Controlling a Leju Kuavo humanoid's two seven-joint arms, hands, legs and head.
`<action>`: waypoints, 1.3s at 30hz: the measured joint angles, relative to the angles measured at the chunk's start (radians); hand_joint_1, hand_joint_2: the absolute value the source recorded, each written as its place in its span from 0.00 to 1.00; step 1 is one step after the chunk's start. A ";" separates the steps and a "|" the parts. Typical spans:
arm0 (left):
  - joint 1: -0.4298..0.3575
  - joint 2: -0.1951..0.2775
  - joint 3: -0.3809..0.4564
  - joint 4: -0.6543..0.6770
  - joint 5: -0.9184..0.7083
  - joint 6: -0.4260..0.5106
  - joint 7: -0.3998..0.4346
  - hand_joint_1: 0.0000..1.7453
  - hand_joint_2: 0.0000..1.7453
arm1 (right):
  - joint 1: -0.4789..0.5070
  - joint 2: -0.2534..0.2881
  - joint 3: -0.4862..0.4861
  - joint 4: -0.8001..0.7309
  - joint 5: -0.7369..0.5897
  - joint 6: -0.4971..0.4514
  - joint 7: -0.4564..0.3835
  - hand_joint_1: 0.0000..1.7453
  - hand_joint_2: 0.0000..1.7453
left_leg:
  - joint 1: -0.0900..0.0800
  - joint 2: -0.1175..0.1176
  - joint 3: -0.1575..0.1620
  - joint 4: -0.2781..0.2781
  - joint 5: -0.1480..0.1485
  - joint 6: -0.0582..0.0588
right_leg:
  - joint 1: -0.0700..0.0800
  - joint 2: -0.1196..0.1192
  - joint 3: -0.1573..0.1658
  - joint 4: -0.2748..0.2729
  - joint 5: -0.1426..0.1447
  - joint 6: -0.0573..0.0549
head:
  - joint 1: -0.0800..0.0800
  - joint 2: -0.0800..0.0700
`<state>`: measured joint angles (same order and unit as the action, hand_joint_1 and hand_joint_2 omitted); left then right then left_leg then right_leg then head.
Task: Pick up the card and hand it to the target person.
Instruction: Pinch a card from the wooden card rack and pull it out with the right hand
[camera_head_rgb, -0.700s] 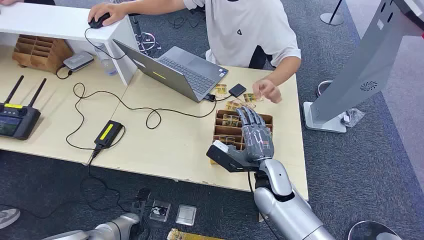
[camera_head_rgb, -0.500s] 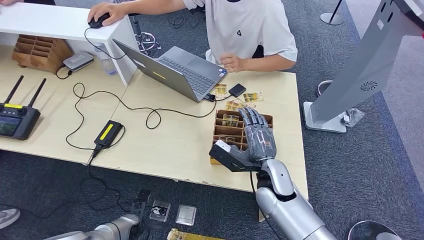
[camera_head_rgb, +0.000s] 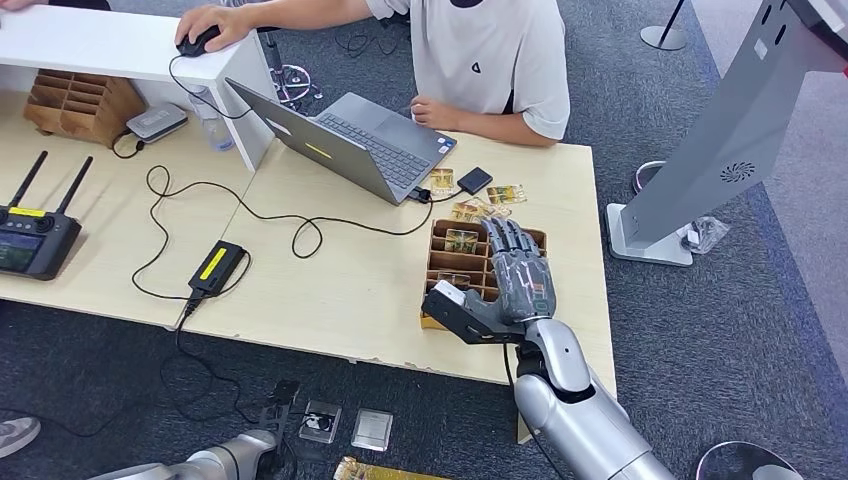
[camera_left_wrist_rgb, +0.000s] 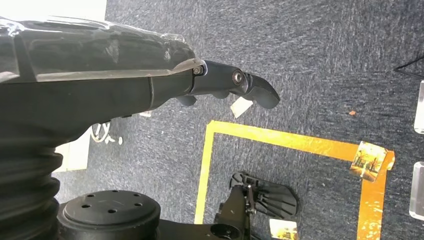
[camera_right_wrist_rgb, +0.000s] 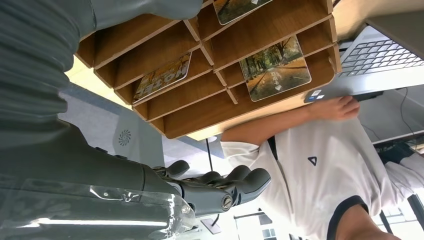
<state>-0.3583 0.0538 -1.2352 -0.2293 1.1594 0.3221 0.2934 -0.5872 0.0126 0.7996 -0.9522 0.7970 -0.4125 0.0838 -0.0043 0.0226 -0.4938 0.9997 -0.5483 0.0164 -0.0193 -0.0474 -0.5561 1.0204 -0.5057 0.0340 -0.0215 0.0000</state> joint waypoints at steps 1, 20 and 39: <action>0.000 0.000 0.000 0.000 -0.002 0.000 0.000 0.00 1.00 | -0.001 0.000 0.000 0.003 0.000 0.000 -0.001 0.15 1.00 | 0.000 0.000 0.000 0.000 0.000 0.000 | 0.000 0.000 0.000 0.000 0.000 0.000 | 0.000 0.000; -0.007 0.000 0.000 0.000 -0.018 -0.001 0.008 0.00 1.00 | -0.010 -0.012 -0.031 0.078 0.000 -0.024 -0.013 0.31 1.00 | 0.000 0.000 0.000 0.000 0.000 0.000 | 0.000 0.000 0.000 0.000 0.000 0.000 | 0.000 0.000; -0.011 0.000 0.000 0.000 -0.016 0.002 0.007 0.00 1.00 | -0.025 -0.014 -0.040 0.151 -0.016 -0.037 -0.042 0.38 1.00 | 0.000 0.000 0.000 0.000 0.000 0.000 | 0.000 0.000 0.000 0.000 0.000 0.000 | 0.000 0.000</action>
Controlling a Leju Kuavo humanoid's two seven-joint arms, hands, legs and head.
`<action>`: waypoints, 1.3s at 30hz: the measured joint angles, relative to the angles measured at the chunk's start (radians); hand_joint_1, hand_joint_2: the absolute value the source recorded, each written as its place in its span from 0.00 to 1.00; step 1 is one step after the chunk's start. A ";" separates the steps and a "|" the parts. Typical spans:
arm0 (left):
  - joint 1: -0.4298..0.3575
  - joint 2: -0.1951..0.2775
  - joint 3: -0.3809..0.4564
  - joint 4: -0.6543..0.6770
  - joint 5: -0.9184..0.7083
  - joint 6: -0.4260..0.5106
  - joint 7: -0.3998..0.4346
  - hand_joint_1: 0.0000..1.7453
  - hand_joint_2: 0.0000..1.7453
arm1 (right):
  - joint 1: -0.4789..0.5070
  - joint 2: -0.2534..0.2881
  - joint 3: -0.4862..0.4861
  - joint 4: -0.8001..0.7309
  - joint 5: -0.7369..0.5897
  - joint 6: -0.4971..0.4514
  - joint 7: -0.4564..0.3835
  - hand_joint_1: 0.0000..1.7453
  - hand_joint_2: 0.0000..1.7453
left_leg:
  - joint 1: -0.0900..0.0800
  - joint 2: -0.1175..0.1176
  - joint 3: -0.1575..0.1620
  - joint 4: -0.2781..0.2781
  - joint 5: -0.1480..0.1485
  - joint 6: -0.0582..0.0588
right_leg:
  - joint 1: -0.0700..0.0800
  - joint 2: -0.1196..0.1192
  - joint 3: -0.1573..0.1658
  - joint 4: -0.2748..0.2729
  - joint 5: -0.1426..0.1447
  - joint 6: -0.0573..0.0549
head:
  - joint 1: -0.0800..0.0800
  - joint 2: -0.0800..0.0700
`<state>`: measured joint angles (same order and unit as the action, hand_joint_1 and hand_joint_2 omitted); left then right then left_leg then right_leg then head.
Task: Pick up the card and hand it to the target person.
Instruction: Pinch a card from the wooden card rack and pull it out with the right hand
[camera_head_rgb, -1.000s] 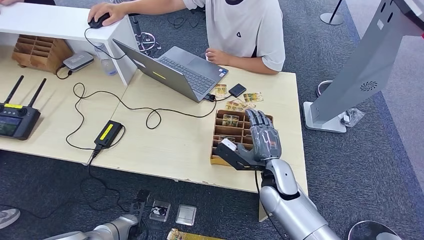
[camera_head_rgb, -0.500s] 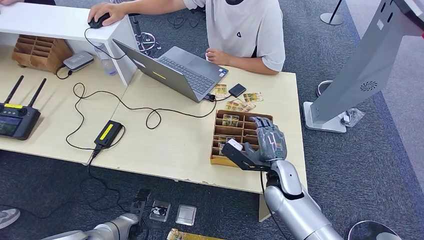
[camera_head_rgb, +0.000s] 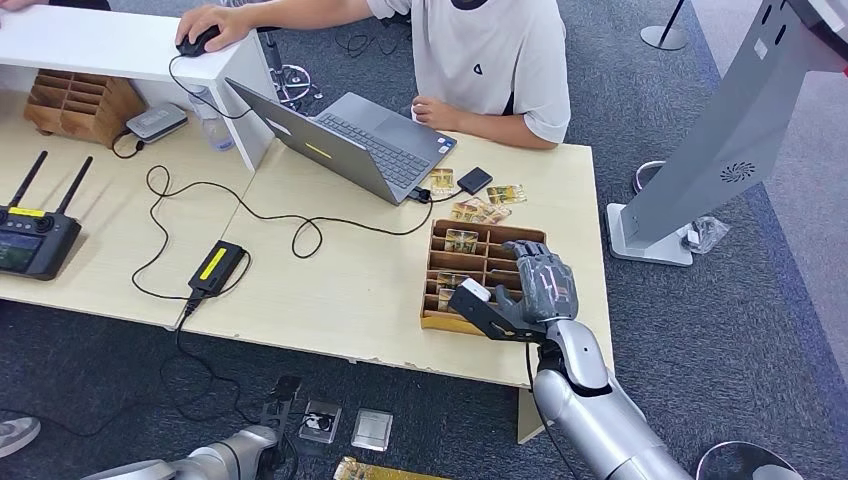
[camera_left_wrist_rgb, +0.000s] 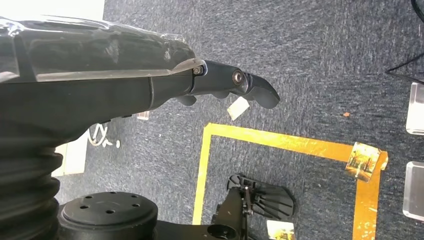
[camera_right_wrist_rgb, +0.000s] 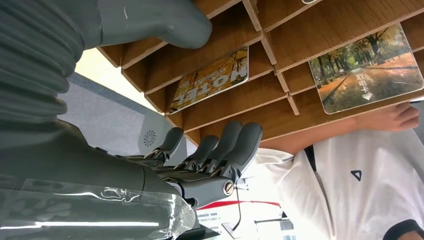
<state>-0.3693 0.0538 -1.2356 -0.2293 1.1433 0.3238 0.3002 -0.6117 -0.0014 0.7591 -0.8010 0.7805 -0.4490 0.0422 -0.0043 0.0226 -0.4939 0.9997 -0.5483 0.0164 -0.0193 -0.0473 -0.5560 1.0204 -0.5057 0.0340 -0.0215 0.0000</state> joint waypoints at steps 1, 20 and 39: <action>0.000 0.000 0.000 0.000 0.000 0.001 0.000 0.00 1.00 | 0.000 0.000 0.000 0.002 0.000 0.000 -0.001 0.40 1.00 | 0.000 0.000 0.000 0.000 0.000 0.000 | 0.000 0.000 0.000 0.000 0.000 0.000 | 0.000 0.000; 0.001 0.000 0.000 0.000 0.001 0.000 -0.001 0.00 1.00 | -0.007 0.004 0.000 0.006 -0.001 -0.003 0.002 1.00 1.00 | 0.000 0.000 0.000 0.000 0.000 0.000 | 0.000 0.000 0.000 0.000 0.000 0.000 | 0.000 0.000; 0.010 0.001 0.000 0.000 0.000 0.010 -0.018 0.00 1.00 | 0.013 -0.015 -0.032 -0.125 -0.012 -0.124 0.023 1.00 1.00 | 0.000 0.000 0.000 0.000 0.000 0.000 | 0.000 0.000 0.000 0.000 0.000 0.000 | 0.000 0.000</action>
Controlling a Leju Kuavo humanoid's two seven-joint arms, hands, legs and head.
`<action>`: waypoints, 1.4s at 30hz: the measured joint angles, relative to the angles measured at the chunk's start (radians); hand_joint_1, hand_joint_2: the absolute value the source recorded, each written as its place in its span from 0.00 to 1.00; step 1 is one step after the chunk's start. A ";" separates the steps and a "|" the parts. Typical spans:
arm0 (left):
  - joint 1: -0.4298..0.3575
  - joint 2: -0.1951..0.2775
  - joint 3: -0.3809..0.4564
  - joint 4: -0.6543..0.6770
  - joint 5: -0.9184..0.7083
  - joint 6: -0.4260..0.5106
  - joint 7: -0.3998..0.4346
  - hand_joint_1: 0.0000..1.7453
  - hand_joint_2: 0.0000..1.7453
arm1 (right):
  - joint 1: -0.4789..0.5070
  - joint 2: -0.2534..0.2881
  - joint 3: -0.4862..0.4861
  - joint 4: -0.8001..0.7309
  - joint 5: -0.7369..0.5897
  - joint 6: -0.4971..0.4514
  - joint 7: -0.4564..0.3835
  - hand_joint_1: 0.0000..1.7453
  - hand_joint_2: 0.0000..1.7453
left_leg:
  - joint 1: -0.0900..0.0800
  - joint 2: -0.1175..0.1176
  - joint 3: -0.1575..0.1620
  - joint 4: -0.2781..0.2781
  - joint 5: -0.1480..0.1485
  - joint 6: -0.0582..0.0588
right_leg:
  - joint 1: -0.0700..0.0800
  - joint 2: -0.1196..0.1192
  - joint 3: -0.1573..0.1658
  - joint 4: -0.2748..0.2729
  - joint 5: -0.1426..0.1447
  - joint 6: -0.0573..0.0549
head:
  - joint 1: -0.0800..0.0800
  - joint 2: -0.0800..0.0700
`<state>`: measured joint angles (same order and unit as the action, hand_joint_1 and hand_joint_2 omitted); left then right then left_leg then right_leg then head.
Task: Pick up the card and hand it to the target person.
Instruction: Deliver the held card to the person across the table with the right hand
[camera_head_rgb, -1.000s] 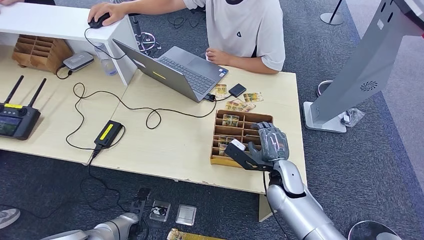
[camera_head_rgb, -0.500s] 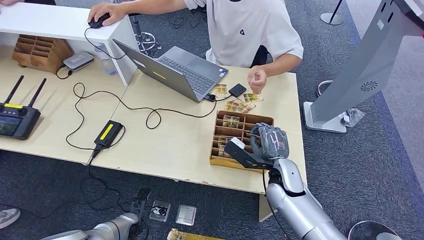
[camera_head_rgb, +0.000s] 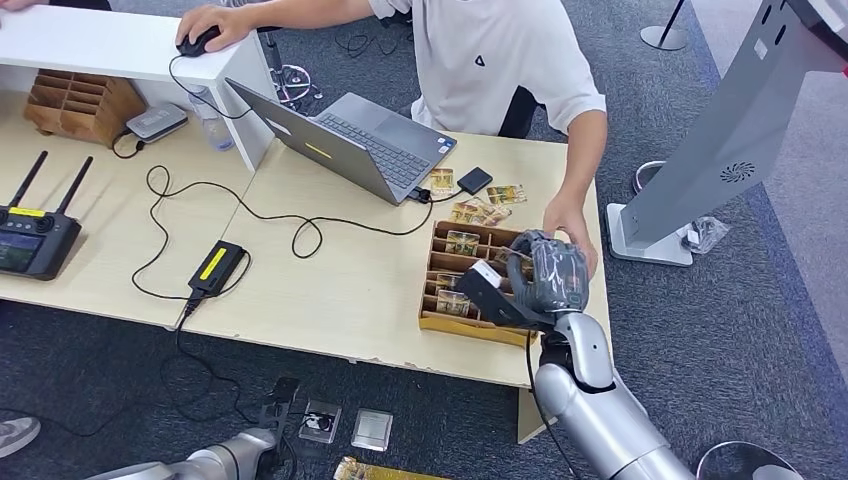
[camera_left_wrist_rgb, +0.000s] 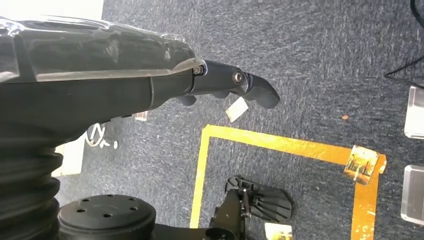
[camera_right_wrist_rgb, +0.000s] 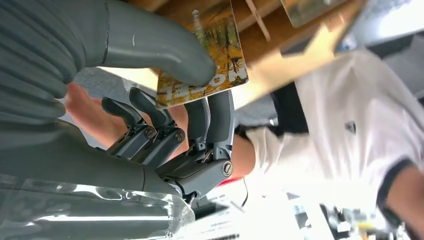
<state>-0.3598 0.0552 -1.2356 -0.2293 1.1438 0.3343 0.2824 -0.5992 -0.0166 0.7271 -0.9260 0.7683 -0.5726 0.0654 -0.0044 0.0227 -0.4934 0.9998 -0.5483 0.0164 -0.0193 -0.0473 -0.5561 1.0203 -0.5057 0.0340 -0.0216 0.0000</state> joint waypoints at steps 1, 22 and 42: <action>0.001 0.000 0.000 0.000 -0.001 0.001 -0.001 0.00 1.00 | 0.005 -0.005 -0.008 -0.031 0.004 -0.017 0.006 1.00 1.00 | 0.000 0.000 0.000 0.000 0.000 0.000 | 0.000 0.000 0.000 0.000 0.000 0.000 | 0.000 0.000; 0.004 0.000 0.000 0.000 -0.012 0.000 -0.001 0.00 1.00 | 0.050 -0.025 -0.046 -0.346 0.043 0.005 0.019 1.00 1.00 | 0.000 0.000 -0.001 0.000 0.000 0.000 | 0.000 0.000 0.000 0.000 0.000 0.000 | 0.000 0.000; -0.007 0.000 0.000 0.000 -0.013 -0.005 0.008 0.00 1.00 | 0.022 0.044 -0.028 -0.226 0.049 0.061 -0.017 0.40 1.00 | 0.001 -0.001 -0.011 0.000 0.000 0.000 | 0.000 0.000 -0.010 0.001 0.000 0.000 | -0.001 0.000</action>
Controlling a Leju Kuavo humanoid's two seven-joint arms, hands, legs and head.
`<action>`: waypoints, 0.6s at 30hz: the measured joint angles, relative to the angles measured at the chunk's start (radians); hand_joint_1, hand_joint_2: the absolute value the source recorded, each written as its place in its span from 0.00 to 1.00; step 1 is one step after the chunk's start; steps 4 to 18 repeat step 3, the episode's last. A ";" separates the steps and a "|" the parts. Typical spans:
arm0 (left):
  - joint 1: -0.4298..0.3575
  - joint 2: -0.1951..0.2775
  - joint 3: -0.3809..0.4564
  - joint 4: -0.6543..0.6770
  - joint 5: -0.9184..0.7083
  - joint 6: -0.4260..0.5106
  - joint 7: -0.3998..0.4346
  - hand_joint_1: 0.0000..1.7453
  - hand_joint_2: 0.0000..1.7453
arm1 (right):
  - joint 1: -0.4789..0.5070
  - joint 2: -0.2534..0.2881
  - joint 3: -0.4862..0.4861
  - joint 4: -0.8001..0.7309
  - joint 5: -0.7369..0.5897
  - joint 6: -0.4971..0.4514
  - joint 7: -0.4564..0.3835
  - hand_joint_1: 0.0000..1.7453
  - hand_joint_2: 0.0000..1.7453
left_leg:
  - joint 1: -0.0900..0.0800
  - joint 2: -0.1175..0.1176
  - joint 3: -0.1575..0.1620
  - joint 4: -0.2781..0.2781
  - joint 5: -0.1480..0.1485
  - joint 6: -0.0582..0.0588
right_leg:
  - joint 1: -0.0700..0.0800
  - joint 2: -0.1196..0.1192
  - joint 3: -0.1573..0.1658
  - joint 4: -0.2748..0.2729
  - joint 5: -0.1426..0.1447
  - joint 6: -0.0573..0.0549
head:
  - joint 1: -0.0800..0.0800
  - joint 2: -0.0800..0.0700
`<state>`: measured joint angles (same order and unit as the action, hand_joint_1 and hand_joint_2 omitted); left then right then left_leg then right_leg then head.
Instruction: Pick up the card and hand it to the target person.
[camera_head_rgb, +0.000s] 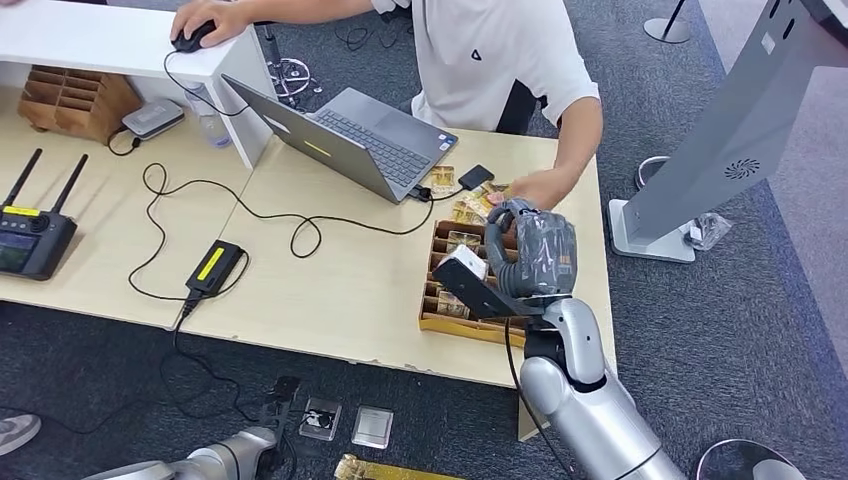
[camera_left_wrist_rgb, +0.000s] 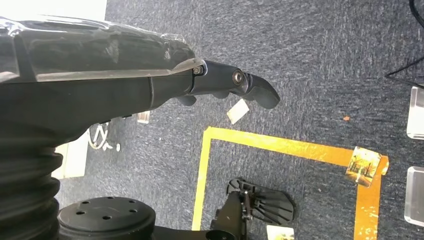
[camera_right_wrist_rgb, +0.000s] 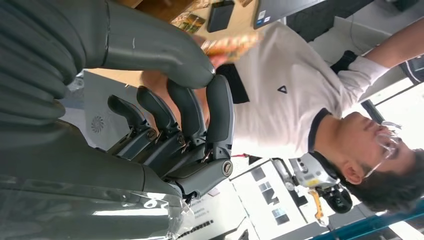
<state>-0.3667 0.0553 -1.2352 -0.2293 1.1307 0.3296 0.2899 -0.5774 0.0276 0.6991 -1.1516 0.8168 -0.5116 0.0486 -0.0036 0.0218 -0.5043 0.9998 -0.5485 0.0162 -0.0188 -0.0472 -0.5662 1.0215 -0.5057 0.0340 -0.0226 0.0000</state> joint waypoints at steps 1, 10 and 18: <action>0.000 0.000 0.000 0.000 0.000 0.000 0.000 0.00 1.00 | -0.001 0.004 0.004 0.003 0.000 0.000 -0.002 0.16 1.00 | 0.000 0.000 0.000 0.000 0.000 0.000 | 0.000 0.000 0.000 0.000 0.000 0.000 | 0.000 0.000; -0.001 0.000 0.000 0.000 0.000 0.000 0.000 0.00 1.00 | -0.002 0.008 0.009 0.008 0.000 0.000 -0.003 0.00 1.00 | 0.000 0.000 0.000 0.000 0.000 0.000 | 0.000 0.000 0.000 0.000 0.000 0.000 | 0.000 0.000; -0.001 0.000 0.000 0.000 0.000 0.000 0.000 0.00 1.00 | -0.002 0.008 0.009 0.008 0.000 0.000 -0.003 0.00 1.00 | 0.000 0.000 0.000 0.000 0.000 0.000 | 0.000 0.000 0.000 0.000 0.000 0.000 | 0.000 0.000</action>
